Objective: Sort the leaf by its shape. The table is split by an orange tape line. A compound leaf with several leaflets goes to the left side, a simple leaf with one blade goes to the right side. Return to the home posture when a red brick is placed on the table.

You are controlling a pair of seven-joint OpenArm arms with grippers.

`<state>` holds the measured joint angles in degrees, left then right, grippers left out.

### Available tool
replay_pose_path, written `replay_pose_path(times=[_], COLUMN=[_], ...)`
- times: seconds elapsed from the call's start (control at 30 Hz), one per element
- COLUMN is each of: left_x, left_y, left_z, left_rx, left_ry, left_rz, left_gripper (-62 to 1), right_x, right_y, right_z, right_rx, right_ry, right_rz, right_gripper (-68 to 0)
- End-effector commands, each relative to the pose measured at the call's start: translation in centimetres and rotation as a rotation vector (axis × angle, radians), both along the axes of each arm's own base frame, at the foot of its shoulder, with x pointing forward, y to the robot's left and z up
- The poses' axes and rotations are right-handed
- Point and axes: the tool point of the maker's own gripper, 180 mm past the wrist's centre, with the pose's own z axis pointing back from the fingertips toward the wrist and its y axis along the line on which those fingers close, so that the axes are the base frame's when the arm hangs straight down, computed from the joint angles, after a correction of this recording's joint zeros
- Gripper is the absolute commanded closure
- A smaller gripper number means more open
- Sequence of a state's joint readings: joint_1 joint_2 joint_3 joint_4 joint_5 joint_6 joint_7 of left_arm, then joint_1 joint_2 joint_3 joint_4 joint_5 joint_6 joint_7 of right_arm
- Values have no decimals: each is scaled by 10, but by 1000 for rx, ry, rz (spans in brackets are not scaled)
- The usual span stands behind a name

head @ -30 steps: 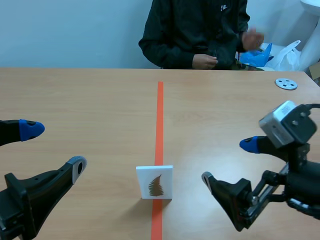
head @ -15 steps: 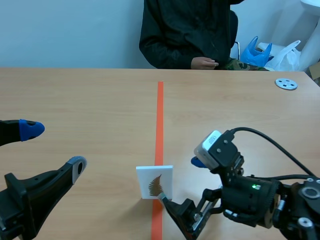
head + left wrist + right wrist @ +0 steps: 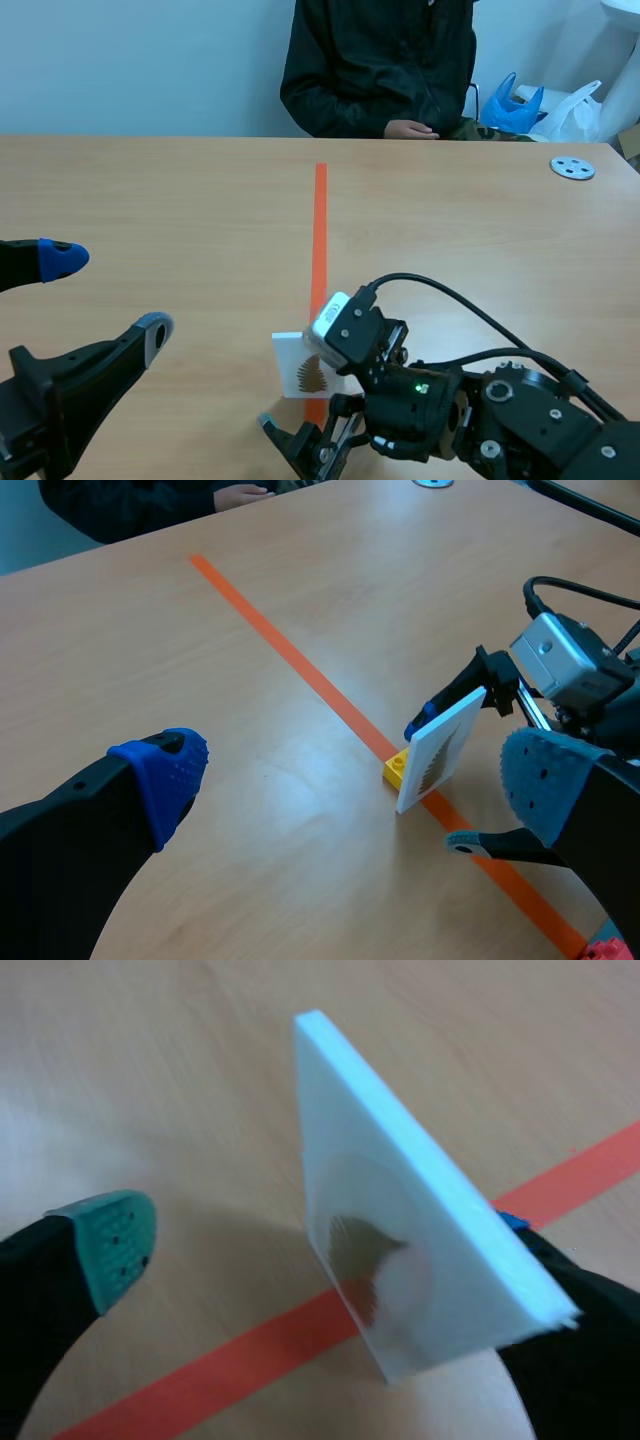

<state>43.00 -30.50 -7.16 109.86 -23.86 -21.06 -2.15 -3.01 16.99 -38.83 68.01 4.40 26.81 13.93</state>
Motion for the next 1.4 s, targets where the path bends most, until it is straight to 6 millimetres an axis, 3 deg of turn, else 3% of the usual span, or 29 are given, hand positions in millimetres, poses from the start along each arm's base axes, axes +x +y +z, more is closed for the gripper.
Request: replay_pose_path(times=[0.0, 0.4, 0.77, 0.93, 1.1, 1.37], left_x=[1, 1, 1, 1, 1, 1], left_y=[-3, -3, -3, -3, -3, -3], left_z=[6, 6, 6, 6, 6, 6], left_rx=[-21, -21, -21, -21, -21, -21], left_ry=[-18, -18, -18, -18, -18, -18], left_rz=[-4, -4, -4, -4, -4, -4], left_gripper=[-623, -623, -623, -623, -623, -623], right_x=[9, 8, 8, 12, 32, 77], right_y=[-1, -6, -10, -9, -17, -61], right_z=[10, 6, 4, 13, 34, 63], right_rx=[15, -8, -18, 11, 32, 60], right_ry=[-35, -35, -36, -58, -118, -172], right_rz=[-5, 0, 1, -4, -47, -226], right_gripper=[-479, -280, -20, -13, -13, -13])
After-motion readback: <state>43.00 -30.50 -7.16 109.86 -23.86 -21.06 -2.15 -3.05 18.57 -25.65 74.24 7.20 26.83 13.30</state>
